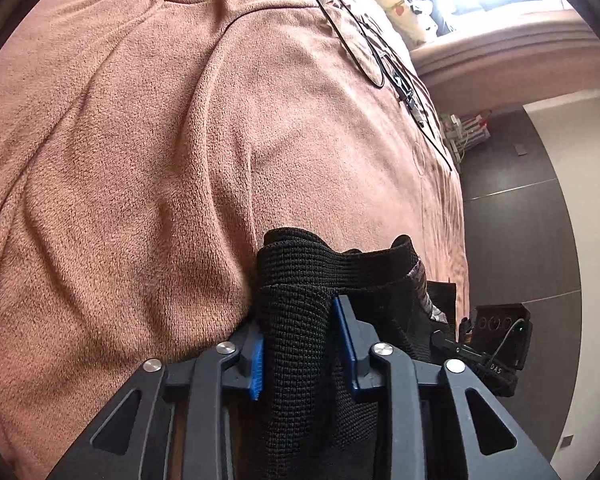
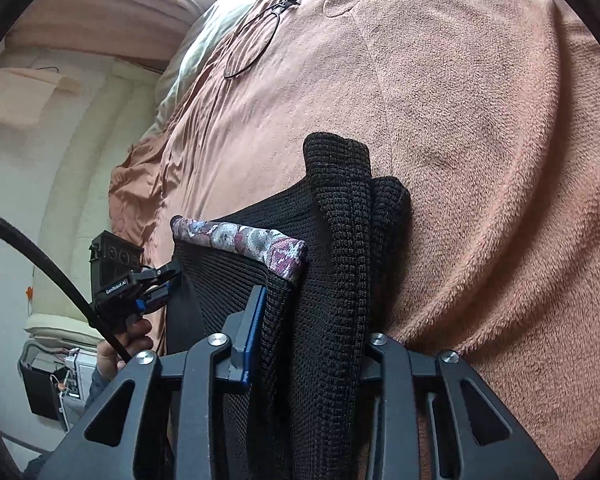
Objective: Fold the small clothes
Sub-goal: 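Close the left gripper on the black shirt's folded edge while right gripper holds the trim, then lift the folded black shirt with both grippers and carry it to the clothes stack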
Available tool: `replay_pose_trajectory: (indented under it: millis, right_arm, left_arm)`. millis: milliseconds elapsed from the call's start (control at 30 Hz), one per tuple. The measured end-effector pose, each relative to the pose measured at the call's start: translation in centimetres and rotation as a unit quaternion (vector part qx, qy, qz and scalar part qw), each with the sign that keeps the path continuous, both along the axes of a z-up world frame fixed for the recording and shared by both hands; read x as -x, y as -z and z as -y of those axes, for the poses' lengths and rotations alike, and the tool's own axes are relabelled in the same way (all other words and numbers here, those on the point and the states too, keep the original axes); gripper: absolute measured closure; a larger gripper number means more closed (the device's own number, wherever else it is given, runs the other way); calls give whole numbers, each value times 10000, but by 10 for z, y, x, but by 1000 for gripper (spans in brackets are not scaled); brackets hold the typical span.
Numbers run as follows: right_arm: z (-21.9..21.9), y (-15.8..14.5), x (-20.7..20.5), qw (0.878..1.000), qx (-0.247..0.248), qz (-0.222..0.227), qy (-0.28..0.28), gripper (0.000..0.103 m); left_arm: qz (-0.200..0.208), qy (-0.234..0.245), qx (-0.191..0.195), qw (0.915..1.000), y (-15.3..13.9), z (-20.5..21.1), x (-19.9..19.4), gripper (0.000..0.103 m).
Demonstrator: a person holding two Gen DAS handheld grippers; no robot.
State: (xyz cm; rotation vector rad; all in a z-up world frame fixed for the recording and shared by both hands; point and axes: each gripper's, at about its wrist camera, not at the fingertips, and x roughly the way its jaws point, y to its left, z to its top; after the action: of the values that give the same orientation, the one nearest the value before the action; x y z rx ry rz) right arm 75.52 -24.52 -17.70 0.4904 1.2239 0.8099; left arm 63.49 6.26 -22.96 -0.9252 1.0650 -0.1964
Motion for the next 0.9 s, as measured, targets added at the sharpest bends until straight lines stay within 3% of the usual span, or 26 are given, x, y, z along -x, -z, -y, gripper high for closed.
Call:
replay_pose_trajectory:
  millis: [100, 467, 900]
  right_arm:
    - [-7, -11, 10, 9996, 237, 149, 29, 89]
    - [-22, -84, 73, 9918, 587, 1125, 175, 91]
    - [43, -151, 182, 9811, 500, 1815, 438, 91]
  left_arm:
    - [32, 17, 0, 10000, -7, 0, 4, 94]
    - [742, 99, -136, 9971, -91, 5, 44, 96]
    - [1404, 149, -262, 9896, -172, 32, 106, 96]
